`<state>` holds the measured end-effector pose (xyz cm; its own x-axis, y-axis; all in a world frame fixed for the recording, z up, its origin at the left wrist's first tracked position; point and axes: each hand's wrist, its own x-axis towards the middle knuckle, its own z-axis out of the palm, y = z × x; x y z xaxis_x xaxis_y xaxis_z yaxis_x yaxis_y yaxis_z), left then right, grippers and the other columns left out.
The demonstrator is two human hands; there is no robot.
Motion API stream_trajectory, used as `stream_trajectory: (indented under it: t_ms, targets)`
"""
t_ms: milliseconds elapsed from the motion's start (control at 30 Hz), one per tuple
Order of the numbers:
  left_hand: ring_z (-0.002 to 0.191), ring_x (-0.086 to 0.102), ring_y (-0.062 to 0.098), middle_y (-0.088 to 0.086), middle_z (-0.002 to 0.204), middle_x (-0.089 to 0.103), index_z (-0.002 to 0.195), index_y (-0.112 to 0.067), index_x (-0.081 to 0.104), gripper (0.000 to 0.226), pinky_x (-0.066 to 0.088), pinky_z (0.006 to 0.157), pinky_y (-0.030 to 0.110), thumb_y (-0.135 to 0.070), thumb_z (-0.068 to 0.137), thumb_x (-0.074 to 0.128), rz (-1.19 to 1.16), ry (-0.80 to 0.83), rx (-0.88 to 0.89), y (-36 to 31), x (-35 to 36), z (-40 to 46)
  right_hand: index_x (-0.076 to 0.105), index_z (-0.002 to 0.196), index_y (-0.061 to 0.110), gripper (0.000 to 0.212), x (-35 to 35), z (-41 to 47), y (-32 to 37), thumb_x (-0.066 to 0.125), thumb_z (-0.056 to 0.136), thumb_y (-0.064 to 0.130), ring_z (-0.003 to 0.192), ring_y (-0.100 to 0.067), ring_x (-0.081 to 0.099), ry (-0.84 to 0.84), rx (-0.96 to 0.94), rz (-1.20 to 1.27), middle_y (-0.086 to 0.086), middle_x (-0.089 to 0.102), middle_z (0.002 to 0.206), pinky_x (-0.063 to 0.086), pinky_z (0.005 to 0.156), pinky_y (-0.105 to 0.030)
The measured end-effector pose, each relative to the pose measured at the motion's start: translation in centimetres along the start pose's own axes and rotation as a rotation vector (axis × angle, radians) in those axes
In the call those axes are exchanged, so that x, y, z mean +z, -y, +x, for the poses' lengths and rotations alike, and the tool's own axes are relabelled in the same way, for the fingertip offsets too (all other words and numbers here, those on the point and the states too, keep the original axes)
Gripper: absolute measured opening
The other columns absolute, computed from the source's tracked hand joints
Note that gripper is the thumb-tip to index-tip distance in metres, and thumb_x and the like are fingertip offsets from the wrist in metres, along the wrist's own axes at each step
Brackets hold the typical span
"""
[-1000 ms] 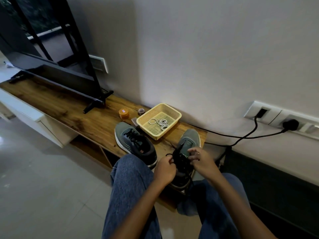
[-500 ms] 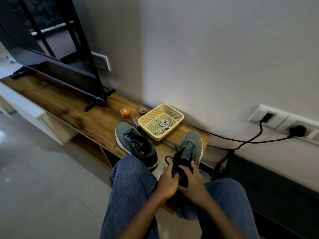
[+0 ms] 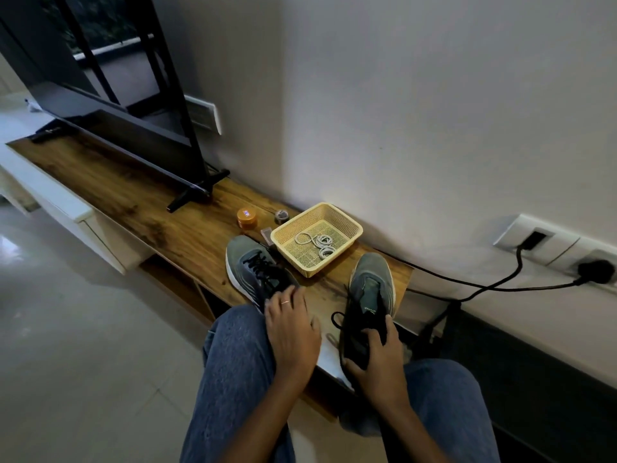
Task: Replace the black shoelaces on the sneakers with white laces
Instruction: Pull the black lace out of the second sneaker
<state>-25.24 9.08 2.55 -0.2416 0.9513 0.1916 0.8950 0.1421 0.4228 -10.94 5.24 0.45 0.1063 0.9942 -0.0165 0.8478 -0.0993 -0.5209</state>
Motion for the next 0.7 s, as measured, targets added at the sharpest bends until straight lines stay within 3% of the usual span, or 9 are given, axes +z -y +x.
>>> stream_trajectory:
  t_ms: [100,167,233,300,367,467,567,700]
  targets:
    - [0.147,0.007,0.032,0.012,0.159,0.014,0.144,-0.019,0.035,0.064,0.001,0.118,0.043,-0.043,0.090,0.060,0.120,0.170,-0.104,1.6,0.3,1.1,0.054,0.114,0.015,0.042,1.1,-0.2,0.3,0.076,0.079,0.020,0.146,-0.031,0.011,-0.057,0.069,0.041,-0.013,-0.003,0.159,0.029,0.112,-0.036]
    - [0.147,-0.001,0.034,0.017,0.160,0.000,0.141,-0.020,0.037,0.058,-0.003,0.118,0.041,-0.045,0.092,0.056,0.166,0.222,-0.122,2.2,0.6,1.2,0.056,0.116,0.011,0.040,1.4,-0.3,0.3,0.072,0.079,0.010,0.142,-0.034,0.023,-0.066,0.117,0.088,-0.014,0.004,0.158,0.034,0.110,-0.037]
    - [0.147,0.001,0.037,0.021,0.159,-0.002,0.137,-0.020,0.040,0.050,0.004,0.119,0.041,-0.039,0.093,0.057,0.129,0.244,-0.162,2.4,0.7,1.4,0.050,0.131,0.001,0.054,1.5,-0.5,0.0,0.067,0.081,0.005,0.133,-0.040,0.036,-0.019,0.180,0.163,-0.018,0.015,0.154,0.039,0.103,-0.043]
    - [0.145,0.016,0.036,0.018,0.160,0.001,0.128,-0.017,0.048,0.039,0.026,0.114,0.041,-0.028,0.093,0.060,-0.002,0.250,-0.234,2.5,0.6,1.7,0.045,0.135,-0.006,0.058,1.4,-0.8,-0.7,0.064,0.081,0.002,0.124,-0.046,0.044,-0.009,0.193,0.178,-0.021,0.025,0.149,0.042,0.096,-0.044]
    - [0.134,0.039,0.033,0.014,0.161,0.004,0.116,-0.014,0.053,0.027,0.043,0.098,0.039,-0.016,0.091,0.062,-0.148,0.237,-0.289,2.5,0.1,2.1,0.050,0.130,-0.004,0.049,0.8,-0.8,-0.8,0.061,0.083,-0.001,0.120,-0.043,0.049,-0.033,0.208,0.188,-0.020,0.031,0.148,0.042,0.090,-0.037]
    - [0.117,0.056,0.032,0.015,0.157,0.021,0.105,-0.013,0.055,0.018,0.048,0.089,0.039,-0.014,0.089,0.064,-0.259,0.159,-0.307,2.8,-0.7,2.5,0.061,0.111,0.005,0.027,-0.7,-0.5,-0.2,0.059,0.087,-0.005,0.129,-0.032,0.047,-0.068,0.204,0.208,-0.012,0.024,0.157,0.037,0.093,-0.024]
    - [0.105,0.060,0.029,0.013,0.126,0.057,0.096,-0.013,0.054,0.014,0.051,0.081,0.037,-0.015,0.088,0.066,-0.377,0.061,-0.306,2.7,-2.5,2.9,0.062,0.099,0.009,0.017,-2.7,-0.6,0.4,0.062,0.087,-0.004,0.135,-0.030,0.041,-0.077,0.163,0.266,-0.012,0.024,0.157,0.032,0.094,-0.021]
    - [0.101,0.063,0.025,0.009,0.106,0.066,0.104,-0.010,0.060,0.020,0.046,0.077,0.027,-0.012,0.086,0.069,-0.605,-0.045,-0.319,3.0,-6.3,2.8,0.051,0.074,0.023,0.033,-5.4,-2.1,1.7,0.066,0.083,-0.004,0.133,-0.028,0.043,-0.108,0.059,0.338,-0.012,0.031,0.155,0.032,0.087,-0.020]
